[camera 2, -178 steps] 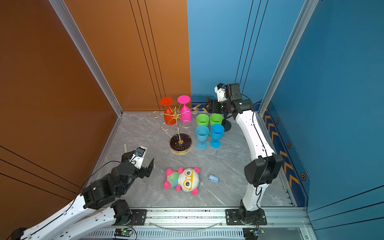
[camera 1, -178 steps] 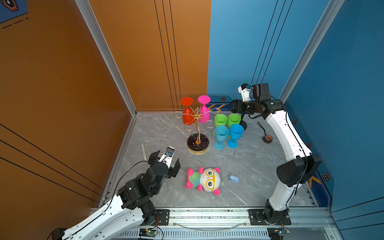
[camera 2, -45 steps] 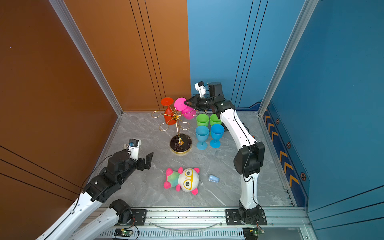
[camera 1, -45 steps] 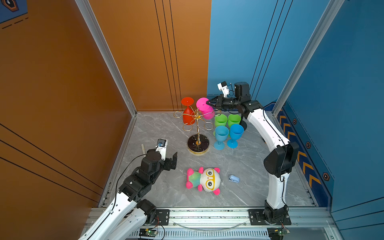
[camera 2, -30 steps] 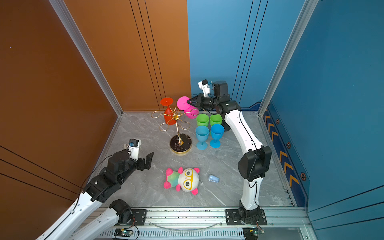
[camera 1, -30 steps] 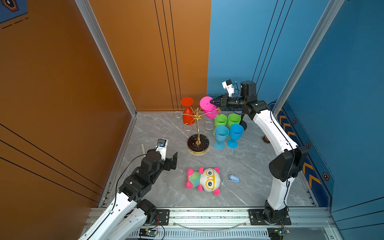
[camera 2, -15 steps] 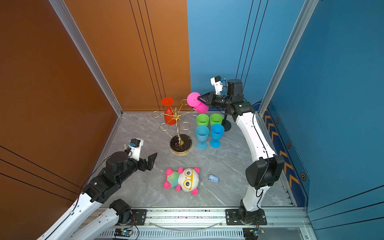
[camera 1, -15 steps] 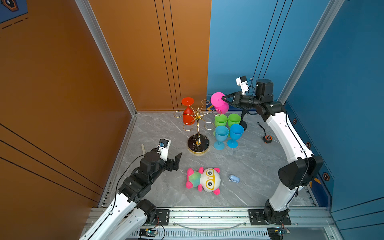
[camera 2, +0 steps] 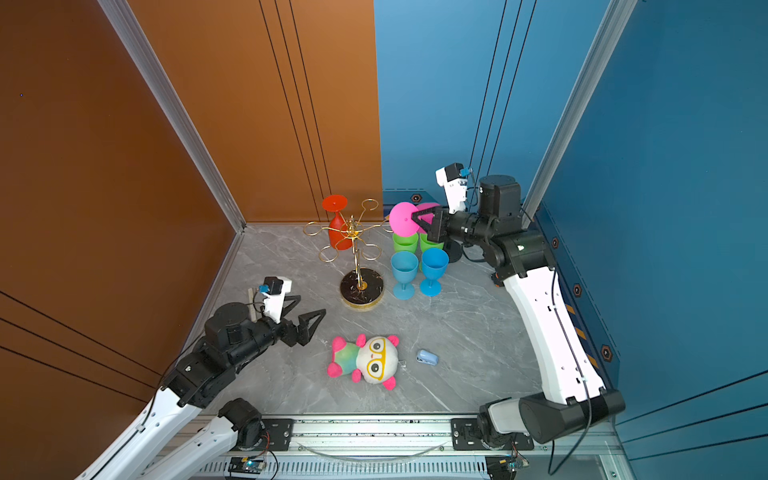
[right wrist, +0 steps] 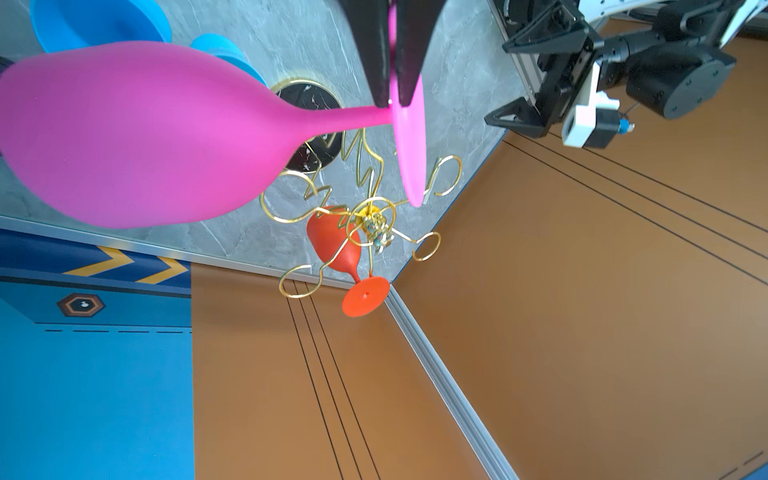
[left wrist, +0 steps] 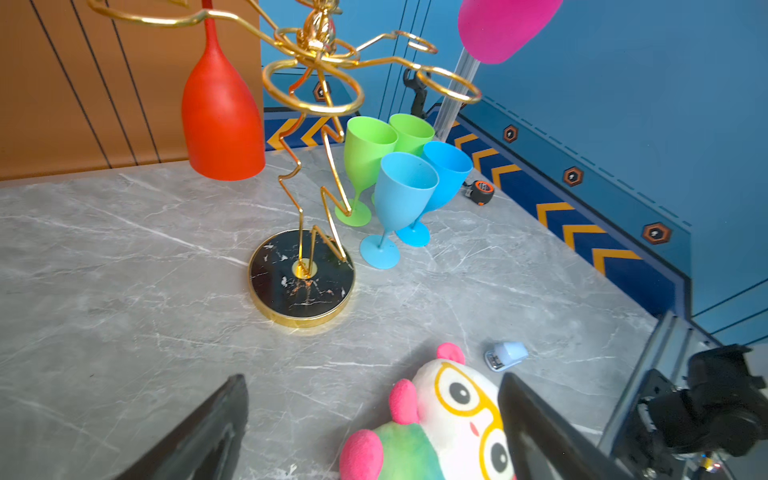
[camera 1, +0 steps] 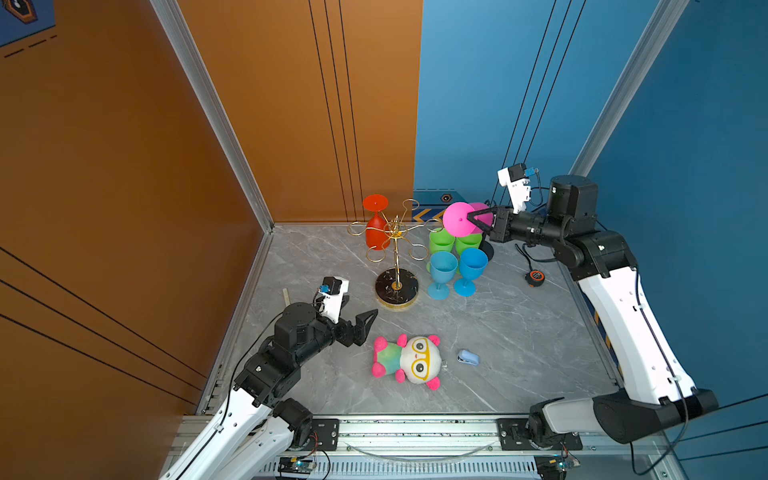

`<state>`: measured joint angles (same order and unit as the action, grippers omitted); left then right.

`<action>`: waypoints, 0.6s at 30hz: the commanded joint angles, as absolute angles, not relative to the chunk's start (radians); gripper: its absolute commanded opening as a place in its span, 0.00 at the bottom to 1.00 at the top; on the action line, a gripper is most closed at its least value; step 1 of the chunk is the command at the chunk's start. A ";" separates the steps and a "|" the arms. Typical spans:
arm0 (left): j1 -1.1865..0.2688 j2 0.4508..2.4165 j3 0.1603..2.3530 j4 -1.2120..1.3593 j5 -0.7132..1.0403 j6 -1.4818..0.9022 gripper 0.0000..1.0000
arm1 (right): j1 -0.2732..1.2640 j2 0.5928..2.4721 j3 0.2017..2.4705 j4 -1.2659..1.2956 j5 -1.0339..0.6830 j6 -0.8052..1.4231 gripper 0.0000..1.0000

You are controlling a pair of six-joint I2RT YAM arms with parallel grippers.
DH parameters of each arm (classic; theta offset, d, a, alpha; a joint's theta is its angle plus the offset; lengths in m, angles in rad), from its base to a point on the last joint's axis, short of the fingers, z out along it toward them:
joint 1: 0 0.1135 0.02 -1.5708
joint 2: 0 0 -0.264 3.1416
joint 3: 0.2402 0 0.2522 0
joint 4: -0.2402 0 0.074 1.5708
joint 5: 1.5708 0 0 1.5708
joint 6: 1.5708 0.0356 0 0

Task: Take the wine glass off the wine glass rack
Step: 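Pull the pink glass off the rack toward the robot with the right gripper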

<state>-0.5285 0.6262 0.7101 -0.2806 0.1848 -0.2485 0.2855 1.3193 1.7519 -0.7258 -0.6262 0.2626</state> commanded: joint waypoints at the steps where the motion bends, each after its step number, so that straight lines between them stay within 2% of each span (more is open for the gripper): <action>1: -0.517 0.648 0.777 -0.232 0.350 -0.311 0.93 | 0.328 1.222 1.694 -0.871 -0.520 0.139 0.00; 10: -0.517 0.717 0.798 -0.042 0.609 -0.434 0.92 | 0.515 1.037 1.504 -0.914 -0.486 0.100 0.00; 18: -0.518 0.753 0.804 0.020 0.743 -0.491 0.87 | 0.677 1.078 1.440 -0.861 -0.543 0.088 0.00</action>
<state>-0.5282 0.7528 0.7822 -0.0307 0.6468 -0.4587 0.6369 1.0672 1.4502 -0.8898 -0.5194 0.1154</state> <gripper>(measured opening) 0.876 0.056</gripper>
